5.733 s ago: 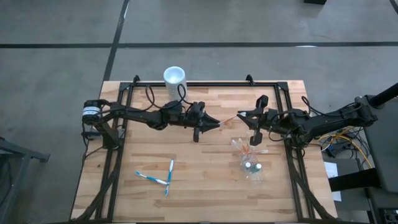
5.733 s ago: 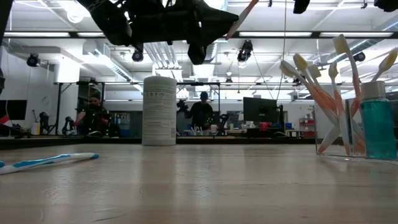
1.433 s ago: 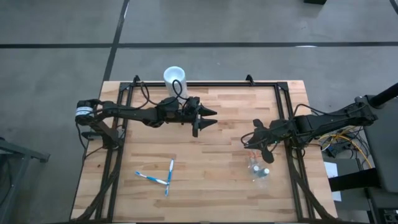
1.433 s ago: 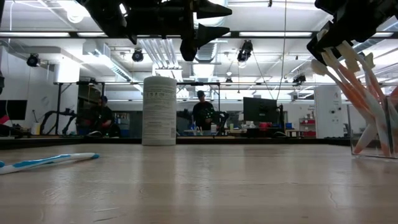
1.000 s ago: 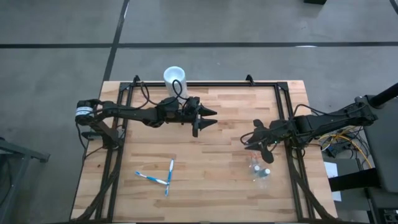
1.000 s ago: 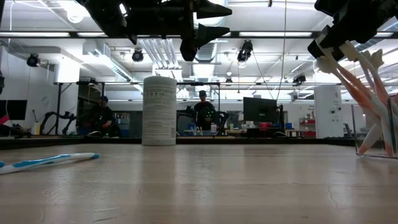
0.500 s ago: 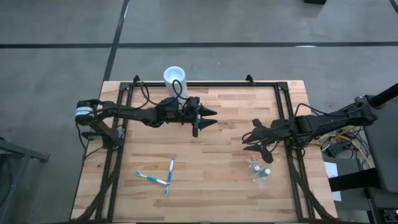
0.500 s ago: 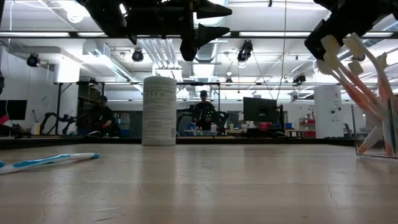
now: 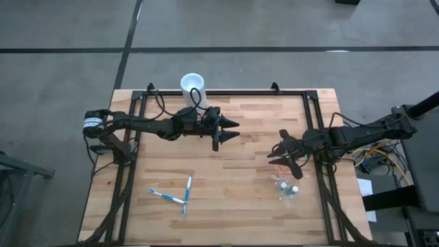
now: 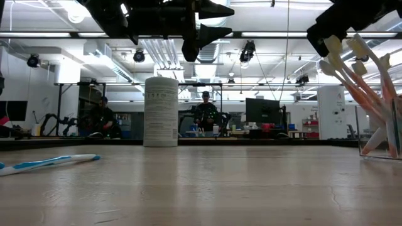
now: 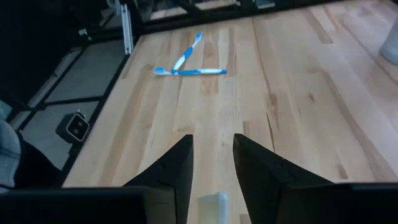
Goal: Pick & Place toothbrushing station
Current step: Put the blue toothbrush into the bottom section of the transparent organizer
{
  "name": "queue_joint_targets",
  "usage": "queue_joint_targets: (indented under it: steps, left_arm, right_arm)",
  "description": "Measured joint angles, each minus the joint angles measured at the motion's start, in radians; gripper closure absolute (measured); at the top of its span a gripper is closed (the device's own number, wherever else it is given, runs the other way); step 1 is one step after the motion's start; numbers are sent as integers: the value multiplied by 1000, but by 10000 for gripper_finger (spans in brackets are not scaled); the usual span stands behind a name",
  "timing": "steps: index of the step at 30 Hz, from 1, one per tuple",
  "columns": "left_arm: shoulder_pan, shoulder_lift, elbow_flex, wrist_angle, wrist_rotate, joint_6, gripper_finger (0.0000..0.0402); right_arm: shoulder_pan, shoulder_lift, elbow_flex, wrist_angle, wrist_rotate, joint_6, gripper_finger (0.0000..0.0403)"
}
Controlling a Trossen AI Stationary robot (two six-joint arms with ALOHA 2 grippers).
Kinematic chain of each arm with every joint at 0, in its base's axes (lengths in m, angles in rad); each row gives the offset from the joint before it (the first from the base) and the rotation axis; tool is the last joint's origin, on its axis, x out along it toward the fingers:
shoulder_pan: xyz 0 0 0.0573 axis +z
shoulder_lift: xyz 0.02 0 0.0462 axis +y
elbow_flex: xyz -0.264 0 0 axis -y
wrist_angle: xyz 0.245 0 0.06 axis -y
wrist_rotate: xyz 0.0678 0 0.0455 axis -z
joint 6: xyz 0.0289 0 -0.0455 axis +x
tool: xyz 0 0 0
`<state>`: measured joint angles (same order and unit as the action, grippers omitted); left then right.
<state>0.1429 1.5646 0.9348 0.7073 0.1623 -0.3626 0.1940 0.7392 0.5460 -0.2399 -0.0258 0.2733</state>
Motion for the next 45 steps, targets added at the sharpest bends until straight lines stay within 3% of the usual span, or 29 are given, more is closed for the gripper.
queue_joint_targets:
  steps: [10,15,19,27,33,41,45]
  left_arm:
    - [0,0,0,-3,-4,0,183]
    - [0,0,0,-4,-4,1,183]
    - [2,0,0,-4,-4,24,183]
    - [14,-15,0,-7,-4,34,183]
    - [18,-68,-5,-5,2,86,183]
    - [19,-187,-49,-224,31,129,183]
    - [19,-256,-93,-239,31,126,183]
  right_arm:
    - [0,-55,62,66,3,-43,294]
    - [0,-56,103,74,79,-46,296]
    - [0,-56,144,157,79,-49,300]
    - [0,-98,237,188,71,-172,299]
    - [0,-151,220,185,-12,-179,311]
    - [0,-251,137,170,-9,-169,325]
    - [0,-299,99,161,-4,-152,324]
